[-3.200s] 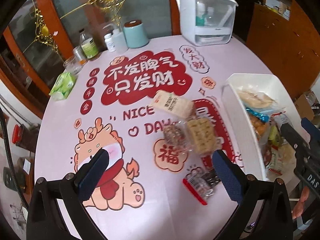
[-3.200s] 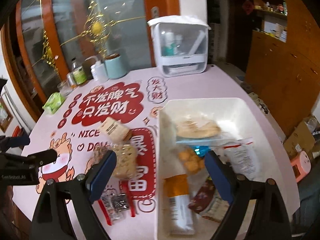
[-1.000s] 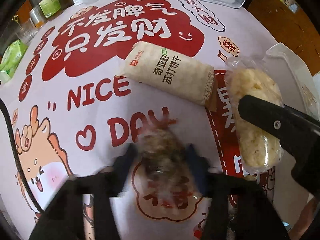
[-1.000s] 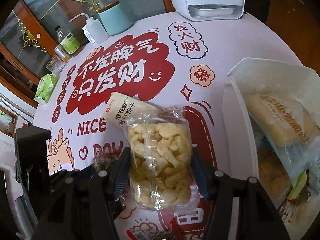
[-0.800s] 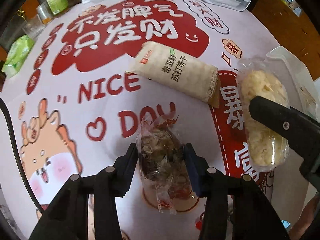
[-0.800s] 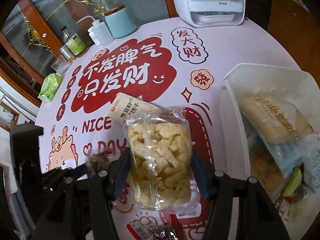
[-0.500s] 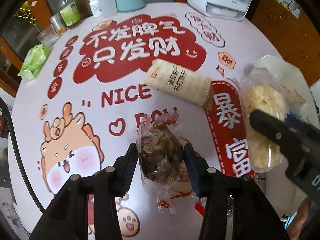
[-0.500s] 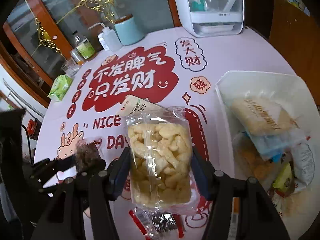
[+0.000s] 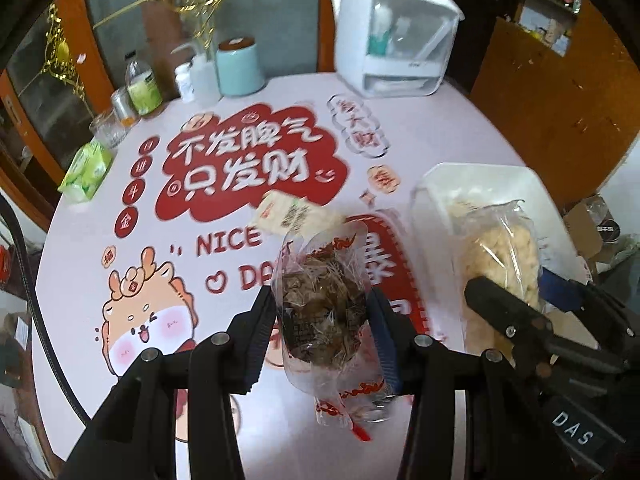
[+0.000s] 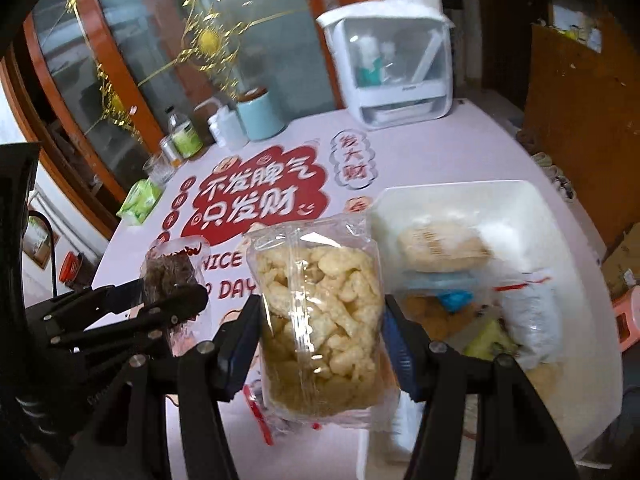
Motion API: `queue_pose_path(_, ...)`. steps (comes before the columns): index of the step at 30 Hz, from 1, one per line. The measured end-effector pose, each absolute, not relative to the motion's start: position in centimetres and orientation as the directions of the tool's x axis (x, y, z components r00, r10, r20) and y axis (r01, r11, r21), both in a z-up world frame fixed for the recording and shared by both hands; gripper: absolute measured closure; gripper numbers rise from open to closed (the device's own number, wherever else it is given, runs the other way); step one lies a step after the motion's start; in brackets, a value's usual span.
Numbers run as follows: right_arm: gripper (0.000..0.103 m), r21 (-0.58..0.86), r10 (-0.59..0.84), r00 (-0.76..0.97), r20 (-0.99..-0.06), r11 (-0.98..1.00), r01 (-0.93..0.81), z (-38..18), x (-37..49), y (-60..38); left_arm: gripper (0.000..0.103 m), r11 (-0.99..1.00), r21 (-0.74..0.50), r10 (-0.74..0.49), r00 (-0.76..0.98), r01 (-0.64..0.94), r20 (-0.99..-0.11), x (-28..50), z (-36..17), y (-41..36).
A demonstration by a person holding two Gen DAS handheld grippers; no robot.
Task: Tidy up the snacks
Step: 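Carry the nut bag and puffs bag over the white tray and release both inside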
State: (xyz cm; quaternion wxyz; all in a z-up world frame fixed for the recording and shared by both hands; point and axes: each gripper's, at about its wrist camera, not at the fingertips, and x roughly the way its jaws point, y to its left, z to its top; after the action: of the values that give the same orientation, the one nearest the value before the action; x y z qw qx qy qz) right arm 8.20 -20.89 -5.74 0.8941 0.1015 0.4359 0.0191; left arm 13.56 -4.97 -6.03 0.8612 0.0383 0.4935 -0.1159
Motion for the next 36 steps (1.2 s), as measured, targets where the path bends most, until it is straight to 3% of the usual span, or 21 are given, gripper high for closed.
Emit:
queue_pose_path(18,0.044,0.202,-0.108,0.683,-0.722,0.912,0.357,-4.3,-1.1,-32.9,0.057,0.863,-0.017,-0.289,0.465,0.505,-0.837,8.6,-3.0,-21.1)
queue_pose_path(36,0.044,0.215,-0.116,0.6,-0.792,0.866,0.451,-8.9,-2.1,-35.5,0.057,0.828,0.049,-0.238,0.428,0.559,-0.872,8.5,-5.5,-26.3)
